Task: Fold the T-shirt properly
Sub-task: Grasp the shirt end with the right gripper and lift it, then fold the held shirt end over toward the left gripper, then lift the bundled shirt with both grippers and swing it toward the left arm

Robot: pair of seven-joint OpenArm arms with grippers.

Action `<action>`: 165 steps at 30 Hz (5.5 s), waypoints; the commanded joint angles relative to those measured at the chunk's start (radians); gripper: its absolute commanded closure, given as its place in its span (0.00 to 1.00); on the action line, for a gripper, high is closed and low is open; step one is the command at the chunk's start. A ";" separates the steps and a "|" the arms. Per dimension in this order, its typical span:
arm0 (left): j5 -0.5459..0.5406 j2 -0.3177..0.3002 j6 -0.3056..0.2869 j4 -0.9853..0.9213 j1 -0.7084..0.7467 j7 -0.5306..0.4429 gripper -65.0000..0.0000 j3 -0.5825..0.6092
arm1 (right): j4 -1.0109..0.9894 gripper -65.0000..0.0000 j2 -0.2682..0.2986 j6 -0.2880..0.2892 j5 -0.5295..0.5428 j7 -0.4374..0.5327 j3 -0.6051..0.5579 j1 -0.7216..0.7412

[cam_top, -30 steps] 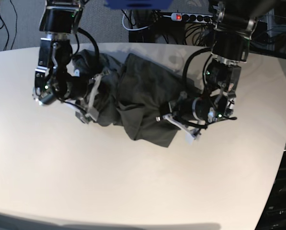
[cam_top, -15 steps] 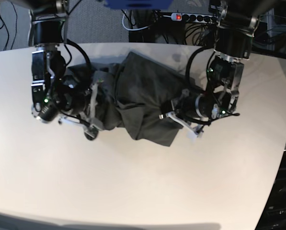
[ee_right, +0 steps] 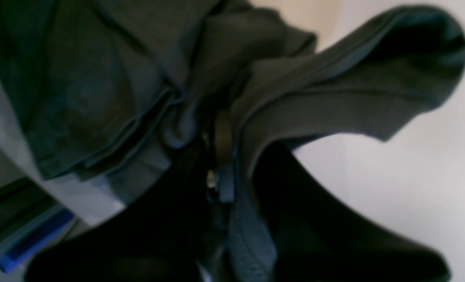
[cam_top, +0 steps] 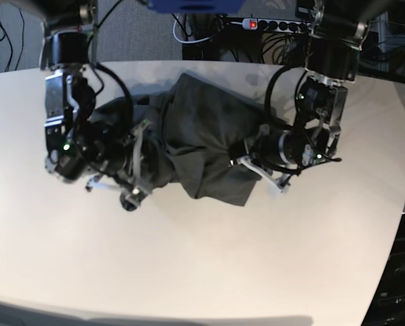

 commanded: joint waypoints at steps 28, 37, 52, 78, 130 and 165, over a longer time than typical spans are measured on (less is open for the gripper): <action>0.211 -0.040 0.102 -0.036 0.115 0.101 0.97 -0.069 | 0.010 0.99 -0.272 0.003 0.025 0.019 -0.271 0.082; 0.202 -0.034 0.102 -0.035 0.115 0.101 0.97 -0.071 | -0.145 0.99 -0.272 0.003 0.210 0.178 -0.285 0.112; 0.199 -0.029 0.102 0.244 0.186 0.187 0.97 -0.126 | -0.180 0.99 -0.272 0.003 0.279 0.210 -0.290 0.165; 0.075 -0.003 0.110 0.398 0.177 0.209 0.97 -0.224 | -0.202 0.99 -0.262 0.003 0.277 0.218 -0.290 0.179; -0.155 -0.138 0.102 0.607 0.198 0.388 0.97 -0.801 | -0.297 0.99 -0.272 0.003 0.277 0.298 -0.385 0.175; -0.164 -0.144 0.101 0.607 0.249 0.387 0.97 -0.816 | -0.575 0.57 -0.272 0.003 0.457 0.600 -0.724 0.345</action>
